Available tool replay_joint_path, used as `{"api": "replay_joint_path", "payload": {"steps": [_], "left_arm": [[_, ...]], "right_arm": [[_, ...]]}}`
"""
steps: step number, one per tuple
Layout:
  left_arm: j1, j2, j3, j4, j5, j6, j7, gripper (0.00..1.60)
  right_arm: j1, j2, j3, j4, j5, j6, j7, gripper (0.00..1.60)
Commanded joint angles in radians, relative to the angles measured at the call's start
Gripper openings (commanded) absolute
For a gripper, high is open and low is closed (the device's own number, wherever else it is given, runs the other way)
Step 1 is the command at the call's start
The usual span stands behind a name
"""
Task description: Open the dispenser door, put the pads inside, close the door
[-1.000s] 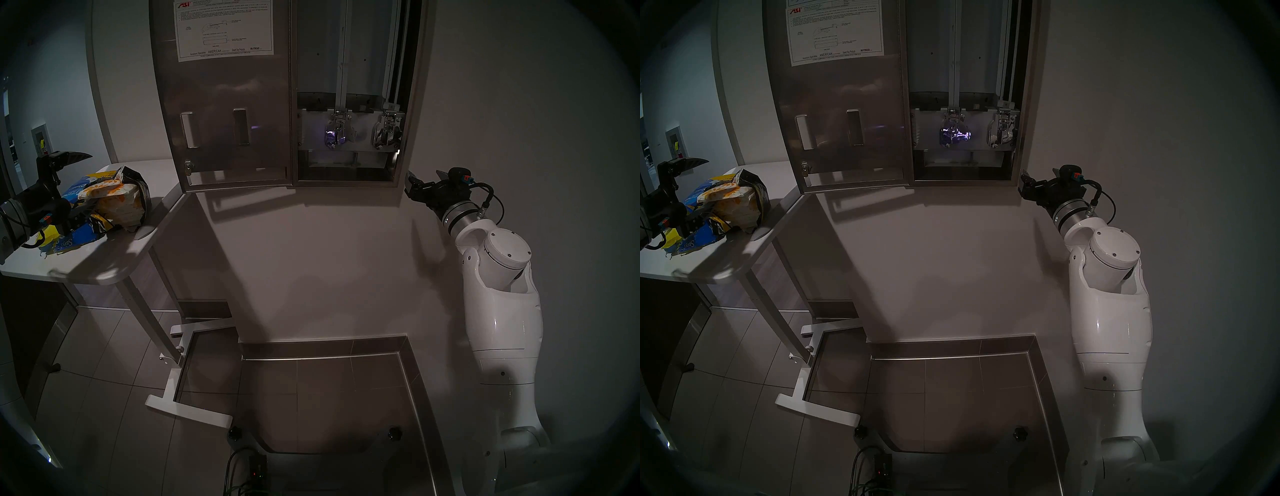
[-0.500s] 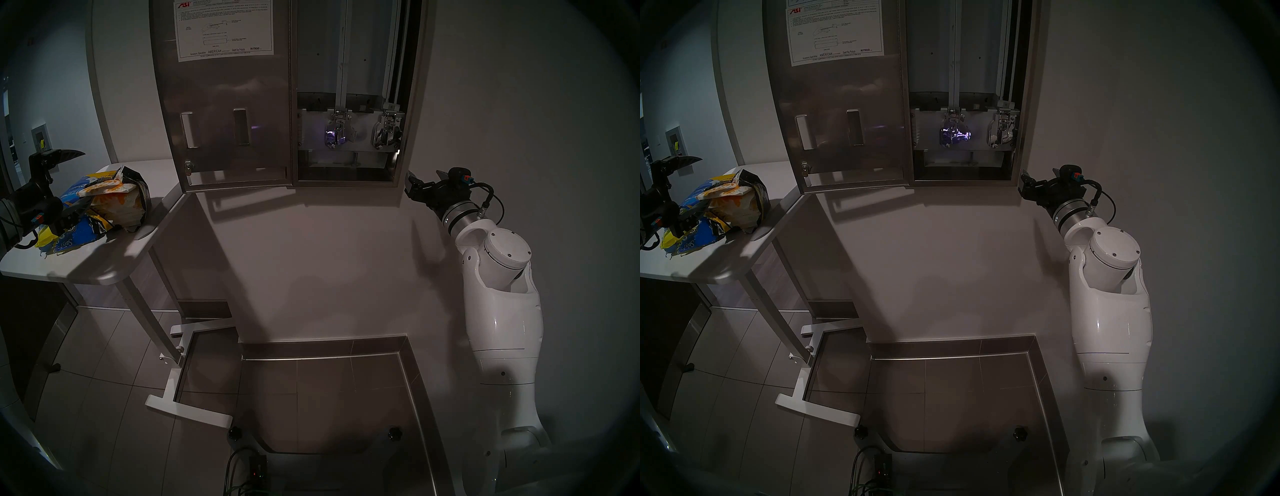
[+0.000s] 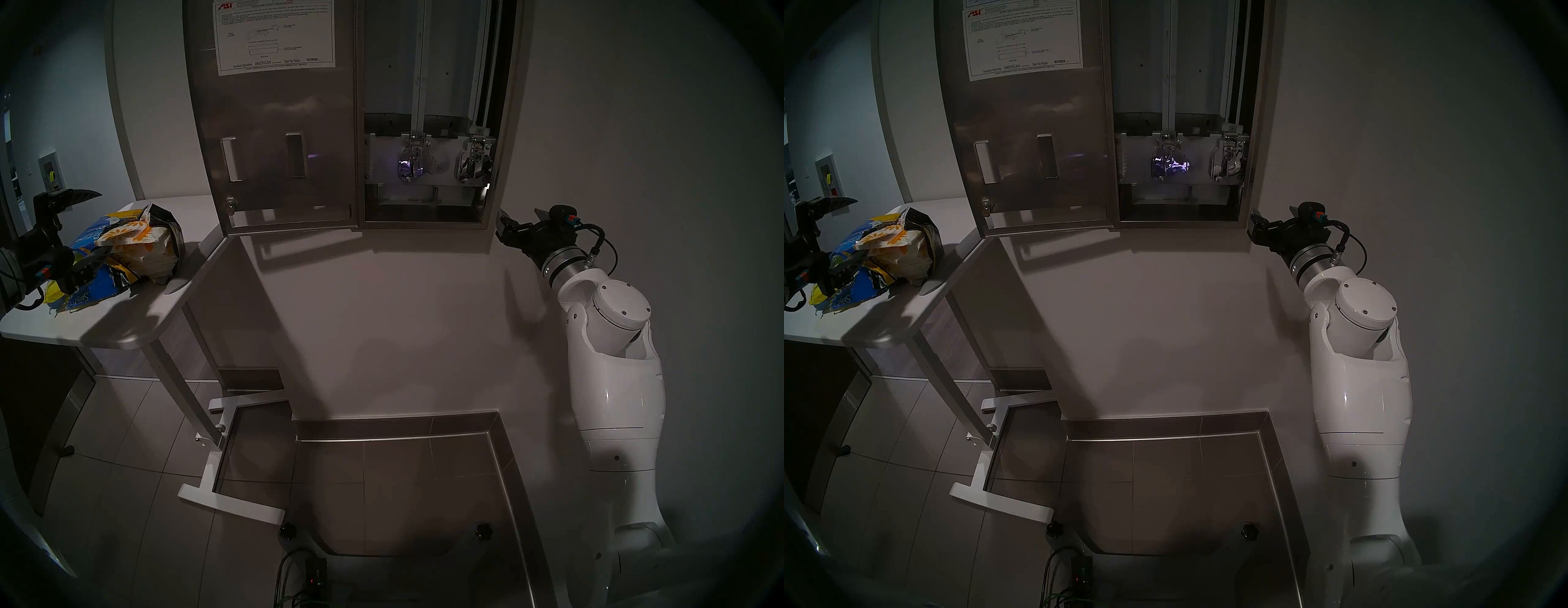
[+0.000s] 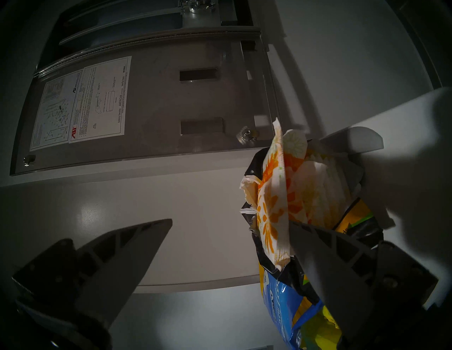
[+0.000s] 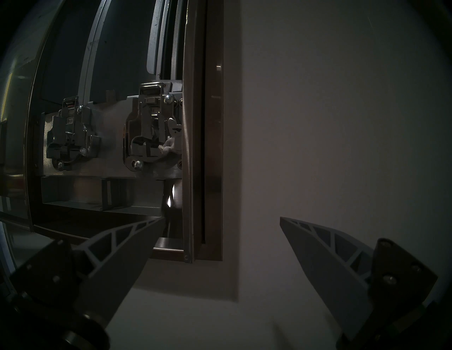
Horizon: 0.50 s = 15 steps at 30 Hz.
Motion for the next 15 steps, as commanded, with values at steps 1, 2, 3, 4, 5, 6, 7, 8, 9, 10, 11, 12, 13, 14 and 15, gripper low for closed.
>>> {"api": "replay_joint_path", "payload": {"steps": [1, 2, 3, 4, 5, 6, 7, 8, 9, 10, 11, 12, 13, 14, 15], "left_arm": [[-0.031, 0.022, 0.005, 0.002, 0.007, 0.004, 0.019, 1.60], [-0.033, 0.023, 0.007, 0.003, 0.009, 0.006, 0.020, 1.60], [-0.035, 0.023, 0.010, 0.004, 0.012, 0.007, 0.021, 1.60], [-0.036, 0.024, 0.013, 0.005, 0.014, 0.009, 0.022, 1.60], [-0.038, 0.024, 0.016, 0.006, 0.016, 0.010, 0.024, 1.60], [-0.040, 0.024, 0.018, 0.006, 0.017, 0.011, 0.025, 1.60], [-0.043, 0.023, 0.021, 0.006, 0.017, 0.014, 0.028, 1.60], [-0.046, 0.023, 0.022, 0.005, 0.017, 0.015, 0.029, 1.60], [-0.048, 0.024, 0.024, 0.004, 0.018, 0.018, 0.030, 1.60], [-0.049, 0.024, 0.025, 0.003, 0.018, 0.020, 0.030, 1.60], [-0.051, 0.024, 0.026, 0.002, 0.019, 0.023, 0.030, 1.60], [-0.052, 0.025, 0.028, 0.002, 0.020, 0.025, 0.030, 1.60], [-0.053, 0.025, 0.030, 0.001, 0.022, 0.027, 0.030, 1.60], [-0.054, 0.026, 0.033, 0.001, 0.023, 0.030, 0.029, 1.60], [-0.055, 0.027, 0.035, 0.001, 0.025, 0.033, 0.029, 1.60]], "right_arm": [[0.026, 0.004, 0.001, -0.033, -0.002, -0.011, -0.002, 1.60], [0.026, 0.004, 0.001, -0.033, -0.002, -0.011, -0.002, 1.60], [0.026, 0.004, 0.001, -0.033, -0.001, -0.011, -0.002, 1.60], [0.026, 0.004, 0.001, -0.033, -0.001, -0.011, -0.002, 1.60], [0.026, 0.005, 0.000, -0.033, -0.001, -0.011, -0.002, 1.60], [0.026, 0.005, 0.000, -0.033, -0.001, -0.011, -0.002, 1.60], [0.026, 0.005, 0.000, -0.033, -0.001, -0.011, -0.003, 1.60], [0.026, 0.005, 0.000, -0.033, -0.001, -0.011, -0.003, 1.60], [0.026, 0.005, 0.000, -0.033, 0.000, -0.011, -0.003, 1.60], [0.026, 0.005, 0.000, -0.033, 0.000, -0.011, -0.003, 1.60], [0.026, 0.005, 0.000, -0.033, 0.000, -0.011, -0.003, 1.60], [0.026, 0.006, 0.000, -0.033, 0.000, -0.011, -0.003, 1.60], [0.026, 0.006, 0.000, -0.033, 0.000, -0.011, -0.003, 1.60], [0.026, 0.006, 0.000, -0.033, 0.001, -0.011, -0.004, 1.60], [0.026, 0.006, -0.001, -0.033, 0.001, -0.011, -0.004, 1.60]]}}
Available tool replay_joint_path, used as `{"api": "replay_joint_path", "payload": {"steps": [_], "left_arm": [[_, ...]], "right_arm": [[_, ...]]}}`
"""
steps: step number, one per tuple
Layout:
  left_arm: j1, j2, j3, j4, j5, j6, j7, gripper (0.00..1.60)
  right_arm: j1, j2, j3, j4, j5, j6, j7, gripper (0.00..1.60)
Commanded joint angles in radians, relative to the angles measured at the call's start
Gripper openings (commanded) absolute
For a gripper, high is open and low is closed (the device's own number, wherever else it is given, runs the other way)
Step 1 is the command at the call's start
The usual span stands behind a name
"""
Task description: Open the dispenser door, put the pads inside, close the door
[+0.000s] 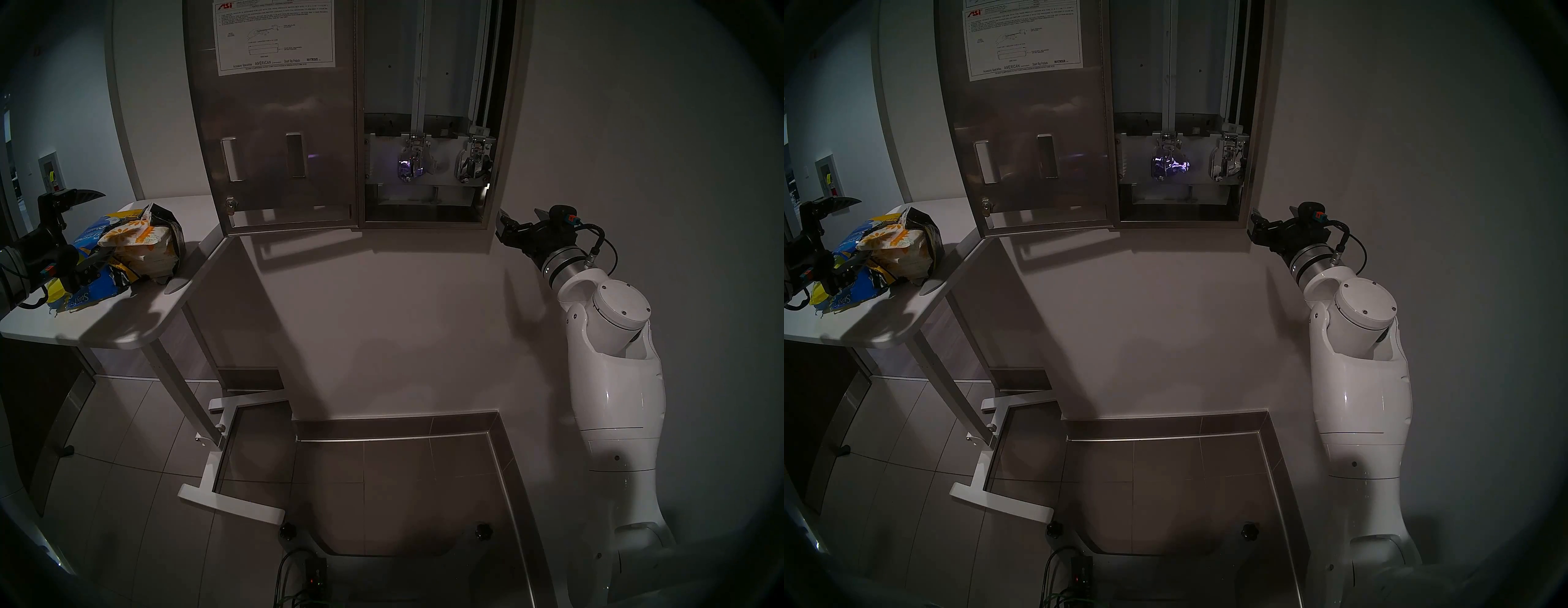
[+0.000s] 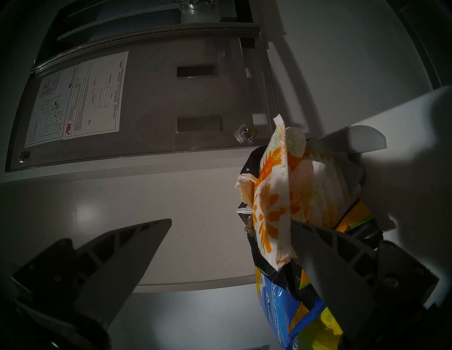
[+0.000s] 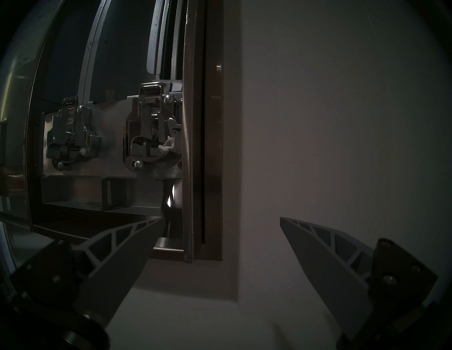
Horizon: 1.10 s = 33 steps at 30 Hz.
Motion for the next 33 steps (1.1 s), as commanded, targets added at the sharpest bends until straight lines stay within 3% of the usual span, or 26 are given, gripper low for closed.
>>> {"api": "replay_joint_path", "payload": {"steps": [1, 3, 4, 7, 9, 10, 20, 26, 28, 30, 31, 33], "left_arm": [[-0.037, 0.021, 0.005, -0.010, 0.002, 0.014, 0.020, 1.59], [-0.038, 0.022, 0.010, -0.010, 0.004, 0.019, 0.018, 1.44], [-0.039, 0.021, 0.012, -0.010, 0.005, 0.020, 0.019, 1.24], [-0.039, 0.018, 0.017, -0.015, 0.006, 0.025, 0.018, 1.07], [-0.037, 0.015, 0.020, -0.019, 0.006, 0.027, 0.017, 0.80], [-0.036, 0.014, 0.020, -0.020, 0.007, 0.027, 0.017, 0.75], [-0.031, 0.006, 0.025, -0.023, 0.010, 0.028, 0.017, 0.80], [-0.028, 0.003, 0.025, -0.017, 0.012, 0.024, 0.017, 0.70], [-0.027, 0.002, 0.026, -0.014, 0.013, 0.021, 0.016, 0.55], [-0.027, 0.002, 0.026, -0.011, 0.014, 0.018, 0.017, 0.24], [-0.027, 0.002, 0.027, -0.009, 0.014, 0.016, 0.017, 0.00], [-0.026, 0.002, 0.026, -0.005, 0.014, 0.012, 0.016, 0.00]], "right_arm": [[0.026, 0.004, 0.001, -0.033, -0.002, -0.011, -0.002, 1.60], [0.026, 0.004, 0.001, -0.033, -0.001, -0.011, -0.002, 1.60], [0.026, 0.004, 0.001, -0.033, -0.001, -0.011, -0.002, 1.60], [0.026, 0.005, 0.000, -0.033, -0.001, -0.011, -0.003, 1.60], [0.026, 0.005, 0.000, -0.033, 0.000, -0.011, -0.003, 1.60], [0.026, 0.005, 0.000, -0.033, 0.000, -0.011, -0.003, 1.60], [0.026, 0.007, -0.001, -0.034, 0.001, -0.011, -0.005, 1.60], [0.026, 0.008, -0.002, -0.034, 0.002, -0.011, -0.006, 1.60], [0.026, 0.008, -0.002, -0.034, 0.003, -0.012, -0.006, 1.60], [0.026, 0.008, -0.002, -0.034, 0.003, -0.012, -0.006, 1.60], [0.026, 0.009, -0.002, -0.034, 0.003, -0.012, -0.006, 1.60], [0.026, 0.009, -0.002, -0.034, 0.004, -0.012, -0.007, 1.60]]}}
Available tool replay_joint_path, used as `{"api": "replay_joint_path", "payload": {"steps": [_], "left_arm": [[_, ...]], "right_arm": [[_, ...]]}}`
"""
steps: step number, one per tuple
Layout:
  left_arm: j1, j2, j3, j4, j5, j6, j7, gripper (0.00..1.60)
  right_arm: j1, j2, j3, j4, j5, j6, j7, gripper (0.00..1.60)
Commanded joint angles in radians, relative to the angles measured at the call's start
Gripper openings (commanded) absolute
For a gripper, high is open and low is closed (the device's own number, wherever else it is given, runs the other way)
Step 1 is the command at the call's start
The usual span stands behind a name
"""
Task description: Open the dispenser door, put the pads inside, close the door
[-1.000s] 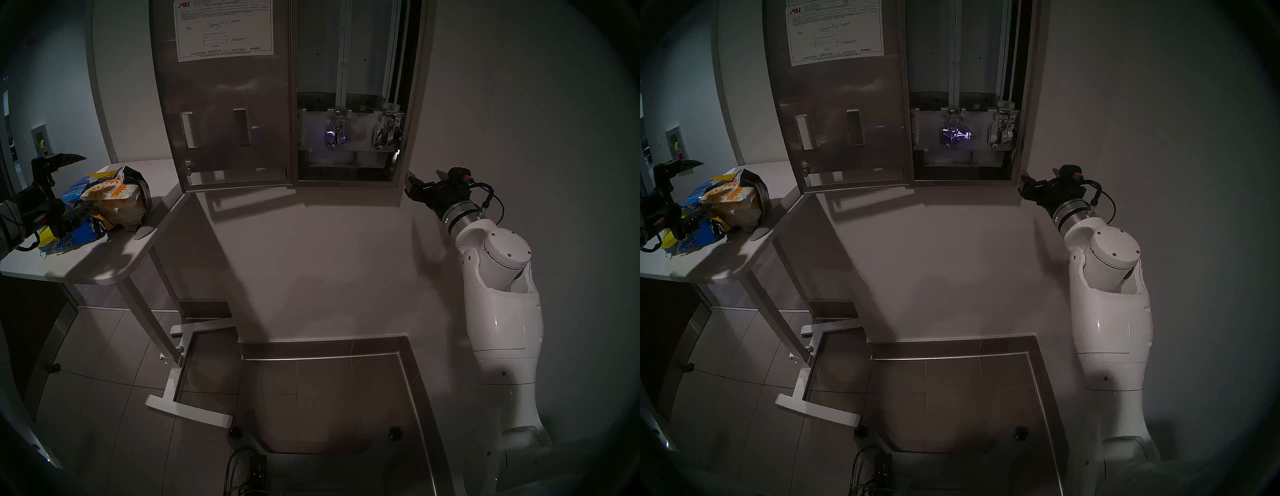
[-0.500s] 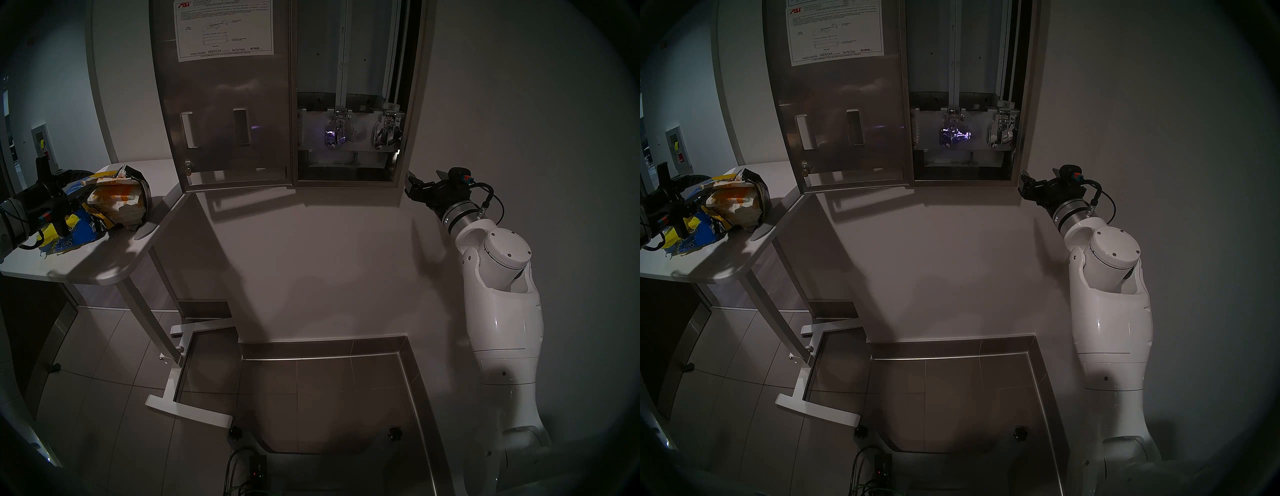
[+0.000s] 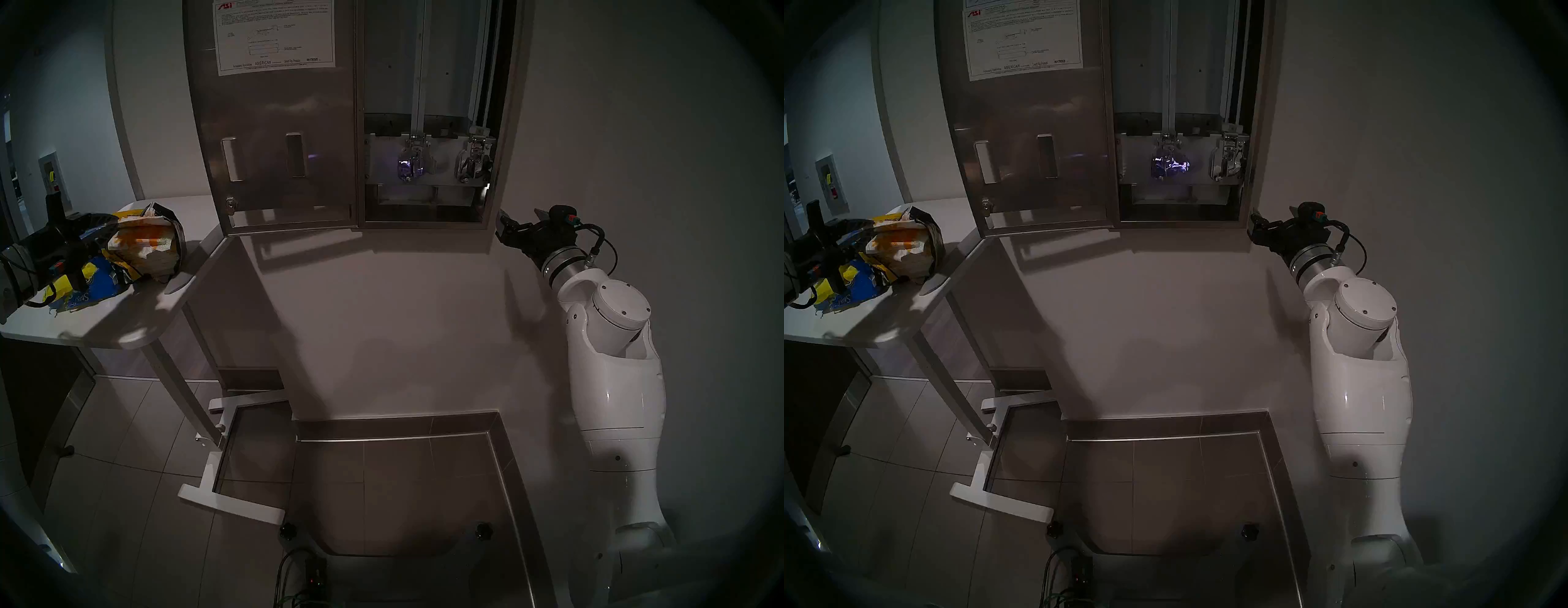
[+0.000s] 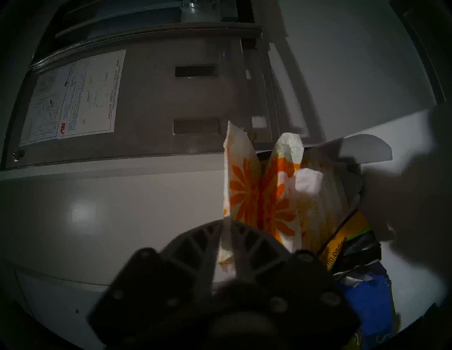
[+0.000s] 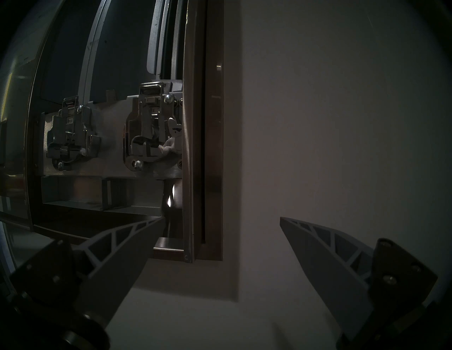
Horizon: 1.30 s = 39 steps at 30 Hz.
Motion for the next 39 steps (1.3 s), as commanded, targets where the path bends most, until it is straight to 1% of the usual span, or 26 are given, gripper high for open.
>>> {"api": "replay_joint_path", "payload": {"steps": [1, 8, 16, 25, 32, 39], "left_arm": [[-0.015, 0.009, -0.009, 0.000, 0.000, -0.016, 0.015, 0.00], [0.001, -0.003, -0.024, -0.005, -0.022, -0.038, 0.002, 0.00], [0.028, -0.038, -0.074, -0.076, -0.120, -0.022, -0.031, 0.00], [0.051, -0.059, -0.114, -0.130, -0.199, 0.001, -0.075, 0.00], [0.053, -0.073, -0.131, -0.155, -0.237, 0.015, -0.105, 0.00], [0.044, -0.078, -0.133, -0.162, -0.258, 0.021, -0.117, 0.00]], "right_arm": [[0.026, 0.004, 0.001, -0.034, -0.002, -0.012, -0.002, 1.60], [0.026, 0.005, 0.001, -0.034, -0.001, -0.012, -0.003, 1.60], [0.026, 0.007, 0.000, -0.033, 0.001, -0.012, -0.004, 1.60], [0.026, 0.008, -0.001, -0.033, 0.002, -0.012, -0.005, 1.60], [0.026, 0.009, -0.002, -0.033, 0.004, -0.012, -0.006, 1.60], [0.025, 0.010, -0.003, -0.033, 0.005, -0.012, -0.008, 1.60]]}}
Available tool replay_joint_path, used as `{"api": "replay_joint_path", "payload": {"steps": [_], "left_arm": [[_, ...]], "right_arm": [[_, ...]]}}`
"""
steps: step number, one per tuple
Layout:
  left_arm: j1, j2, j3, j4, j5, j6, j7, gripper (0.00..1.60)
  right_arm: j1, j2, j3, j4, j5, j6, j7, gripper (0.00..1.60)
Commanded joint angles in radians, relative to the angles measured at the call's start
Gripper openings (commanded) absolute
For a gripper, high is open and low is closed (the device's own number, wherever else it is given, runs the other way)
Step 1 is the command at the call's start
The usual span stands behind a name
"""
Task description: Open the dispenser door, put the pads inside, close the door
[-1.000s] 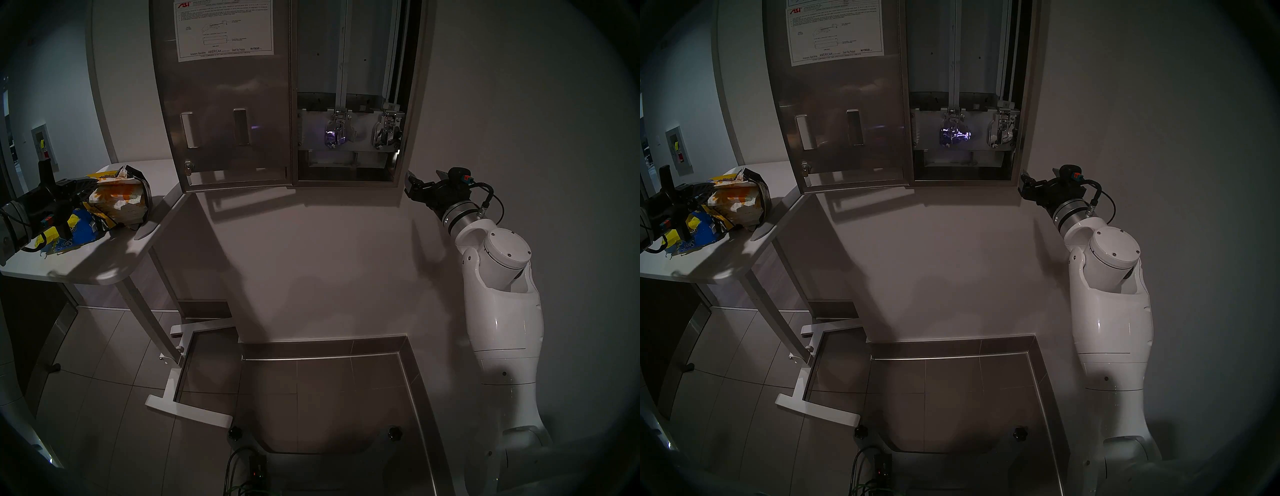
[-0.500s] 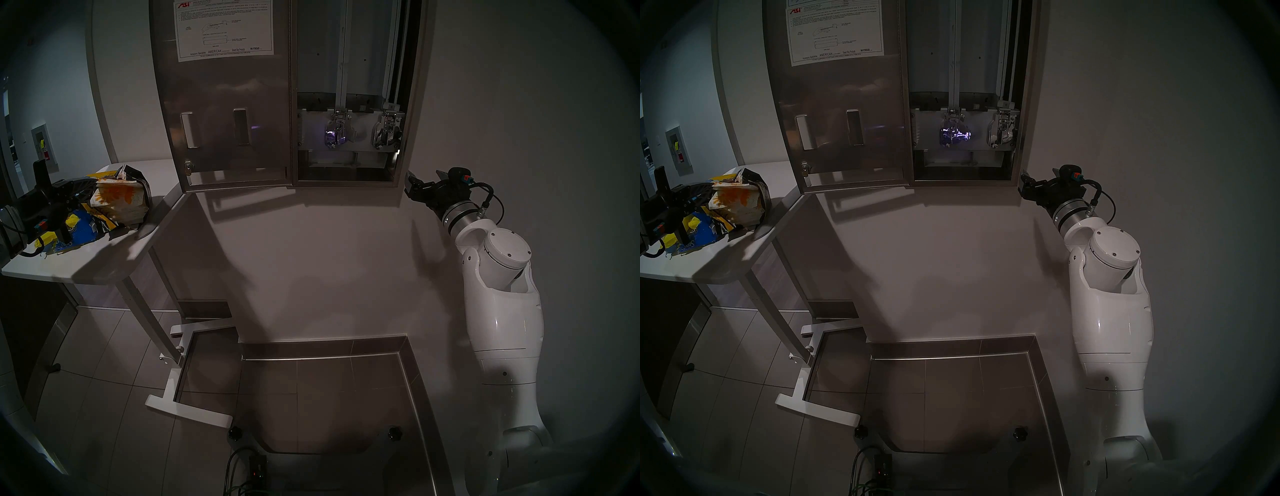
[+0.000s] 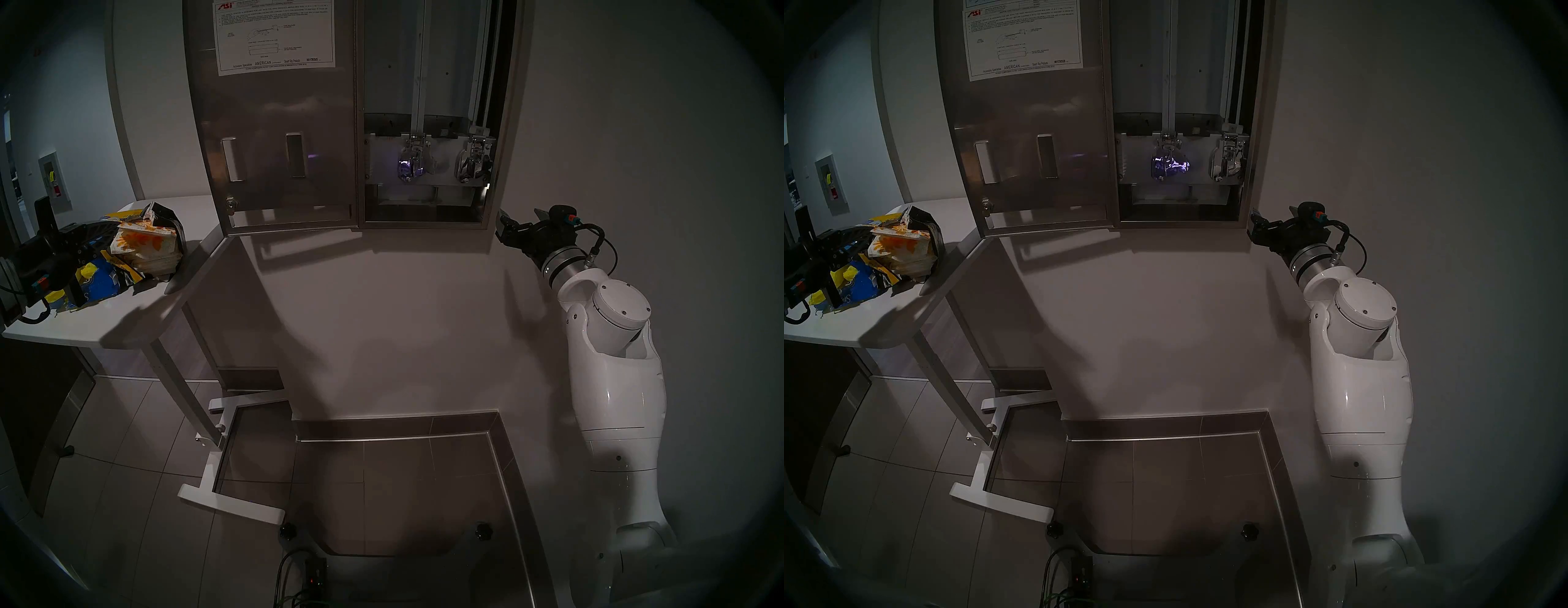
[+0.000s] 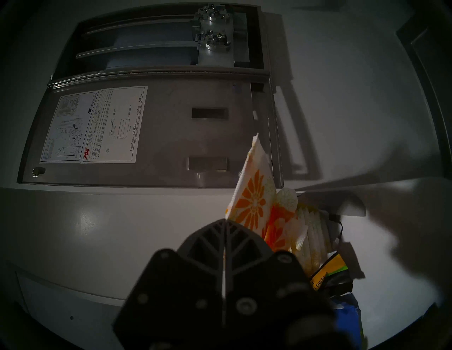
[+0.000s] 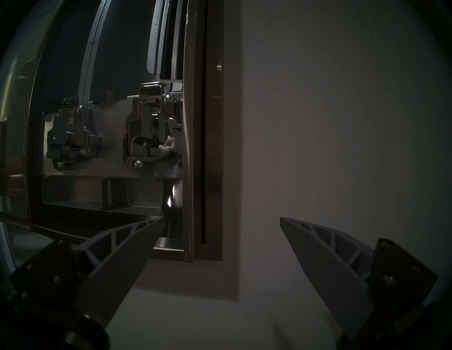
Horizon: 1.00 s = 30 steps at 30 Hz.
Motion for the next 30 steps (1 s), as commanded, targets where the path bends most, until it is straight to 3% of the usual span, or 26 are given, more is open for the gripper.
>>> {"api": "replay_joint_path", "payload": {"steps": [1, 30], "left_arm": [[-0.022, 0.008, -0.015, -0.021, -0.037, 0.002, 0.013, 0.00], [-0.073, 0.002, 0.014, -0.013, -0.114, -0.001, 0.054, 0.00]], "right_arm": [[0.026, 0.004, 0.002, -0.033, -0.002, -0.012, -0.002, 1.60], [0.025, 0.009, -0.002, -0.033, 0.003, -0.013, -0.006, 1.60]]}}
